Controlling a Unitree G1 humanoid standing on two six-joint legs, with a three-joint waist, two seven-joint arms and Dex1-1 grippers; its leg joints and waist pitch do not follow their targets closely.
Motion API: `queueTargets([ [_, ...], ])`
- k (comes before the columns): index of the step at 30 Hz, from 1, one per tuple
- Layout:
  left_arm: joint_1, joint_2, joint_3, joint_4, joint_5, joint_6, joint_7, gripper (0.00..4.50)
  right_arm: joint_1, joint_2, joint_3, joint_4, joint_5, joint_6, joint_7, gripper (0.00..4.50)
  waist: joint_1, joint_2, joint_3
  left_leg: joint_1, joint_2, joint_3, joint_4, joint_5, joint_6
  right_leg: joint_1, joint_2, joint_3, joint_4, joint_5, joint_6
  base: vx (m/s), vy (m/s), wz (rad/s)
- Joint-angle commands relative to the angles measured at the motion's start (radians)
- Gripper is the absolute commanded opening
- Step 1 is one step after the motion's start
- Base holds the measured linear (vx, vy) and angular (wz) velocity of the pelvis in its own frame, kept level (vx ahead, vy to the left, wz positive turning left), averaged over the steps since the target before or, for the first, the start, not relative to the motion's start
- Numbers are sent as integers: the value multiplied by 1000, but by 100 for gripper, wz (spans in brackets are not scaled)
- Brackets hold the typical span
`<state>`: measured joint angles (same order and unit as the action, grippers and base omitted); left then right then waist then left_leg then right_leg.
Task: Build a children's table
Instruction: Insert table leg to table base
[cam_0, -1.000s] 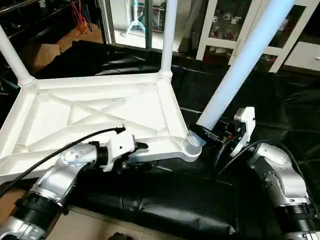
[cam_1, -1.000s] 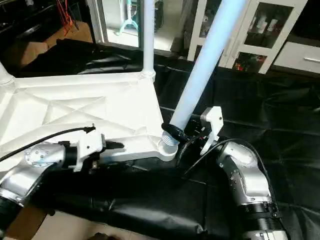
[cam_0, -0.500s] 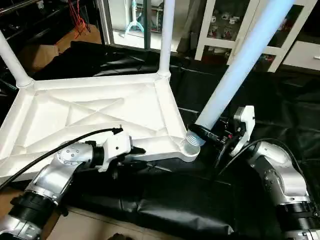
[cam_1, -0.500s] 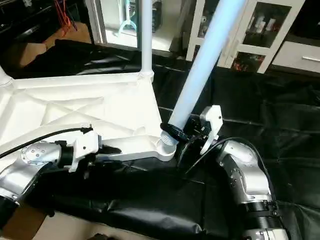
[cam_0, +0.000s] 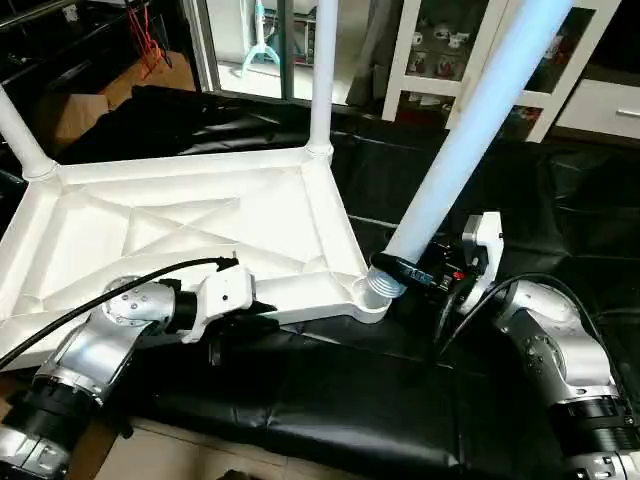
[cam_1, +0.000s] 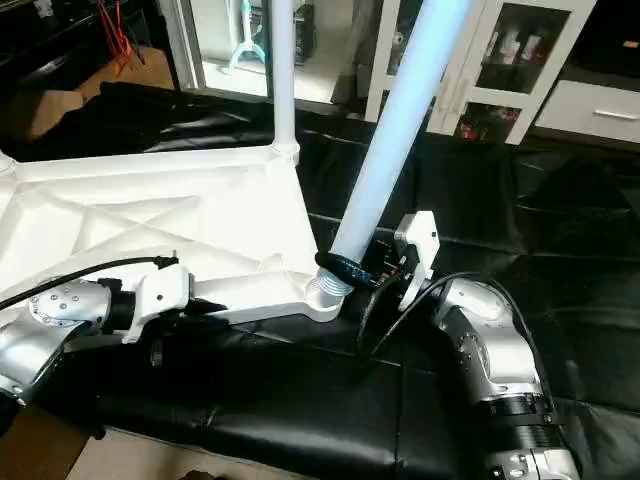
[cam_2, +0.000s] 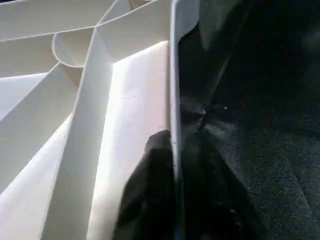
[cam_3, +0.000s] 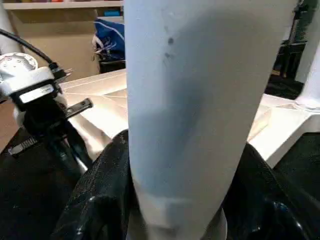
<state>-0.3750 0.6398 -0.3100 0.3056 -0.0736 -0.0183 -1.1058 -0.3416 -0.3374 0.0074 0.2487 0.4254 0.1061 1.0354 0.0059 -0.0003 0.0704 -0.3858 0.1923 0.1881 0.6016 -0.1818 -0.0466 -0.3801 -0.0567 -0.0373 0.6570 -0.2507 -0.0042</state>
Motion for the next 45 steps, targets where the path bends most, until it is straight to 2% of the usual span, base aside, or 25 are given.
queueTargets([
  [1,30,7,-19,63,25,23,-21,10,-19,-6,-7,12,13,-7,22,192,4,-6,-49,19,42,-16,-71,-176,43,28,-75,49,-98,-95,-244,0,0,0],
  [5,29,3,-20,66,25,15,-31,0,-27,-11,-4,38,12,-6,47,192,4,-4,-50,18,42,-16,-71,-168,43,28,-75,49,-97,-86,-248,0,0,0],
  [9,30,-1,-27,72,32,-1,-30,0,-39,-19,3,60,5,-15,72,192,4,-6,-52,16,41,-15,-69,-146,59,31,-74,49,-94,-40,-256,0,0,0],
  [13,42,-19,-46,71,46,-23,-22,0,-62,-21,15,110,0,-33,118,192,3,-5,-47,16,42,-15,-70,-160,64,29,-76,49,-99,-72,-254,0,0,0],
  [17,46,-26,-55,68,50,-34,-29,0,-75,-17,33,154,-19,-56,153,192,4,-4,-48,18,42,-13,-69,-158,65,28,-75,49,-100,-83,-250,0,0,0],
  [18,44,-26,-55,67,48,-40,-39,0,-80,-14,43,175,-30,-67,168,192,4,-1,-47,17,42,-14,-70,-142,72,28,-75,48,-98,-54,-255,0,0,0],
  [20,44,-25,-54,59,40,-42,-56,0,-85,-12,54,202,-38,-72,192,192,5,-2,-47,16,42,-14,-70,-130,80,29,-73,47,-94,-24,-260,0,0,0],
  [22,44,-23,-52,50,38,-41,-61,0,-77,-17,64,211,-42,-70,216,192,7,-2,-46,16,43,-13,-70,-131,88,29,-73,46,-93,-15,-264,0,0,0],
  [24,45,-23,-50,47,42,-42,-63,0,-70,-22,71,220,-48,-75,233,192,8,-8,-43,16,44,-12,-70,-134,95,27,-74,47,-94,-17,-262,0,0,0],
  [25,45,-23,-50,47,42,-42,-63,0,-70,-22,71,220,-48,-75,233,192,10,-6,-43,17,44,-12,-70,-133,97,28,-75,47,-94,-24,-260,0,0,0],
  [26,45,-22,-49,46,45,-43,-63,0,-65,-24,73,229,-54,-87,240,192,10,-5,-42,17,45,-12,-71,-132,97,27,-75,47,-95,-28,-258,0,0,0],
  [27,49,-22,-46,40,44,-42,-65,0,-62,-25,69,249,-62,-108,236,192,9,-11,-41,16,44,-11,-72,-138,96,26,-74,47,-96,-38,-256,0,0,0],
  [33,69,-19,-42,11,23,-41,-83,0,-89,-3,43,328,-74,-171,202,192,11,-6,-39,19,46,-11,-75,-144,89,25,-76,48,-100,-72,-252,0,0,0],
  [38,78,-19,-42,-11,8,-46,-102,0,-120,19,37,382,-85,-211,186,192,10,-6,-42,17,45,-8,-73,-109,108,26,-73,47,-93,4,-266,0,0,0],
  [45,83,-23,-46,-40,5,-48,-118,0,-117,11,73,417,-104,-234,255,192,12,-9,-41,18,47,-8,-76,-130,105,27,-75,47,-97,-37,-258,0,0,0],
])
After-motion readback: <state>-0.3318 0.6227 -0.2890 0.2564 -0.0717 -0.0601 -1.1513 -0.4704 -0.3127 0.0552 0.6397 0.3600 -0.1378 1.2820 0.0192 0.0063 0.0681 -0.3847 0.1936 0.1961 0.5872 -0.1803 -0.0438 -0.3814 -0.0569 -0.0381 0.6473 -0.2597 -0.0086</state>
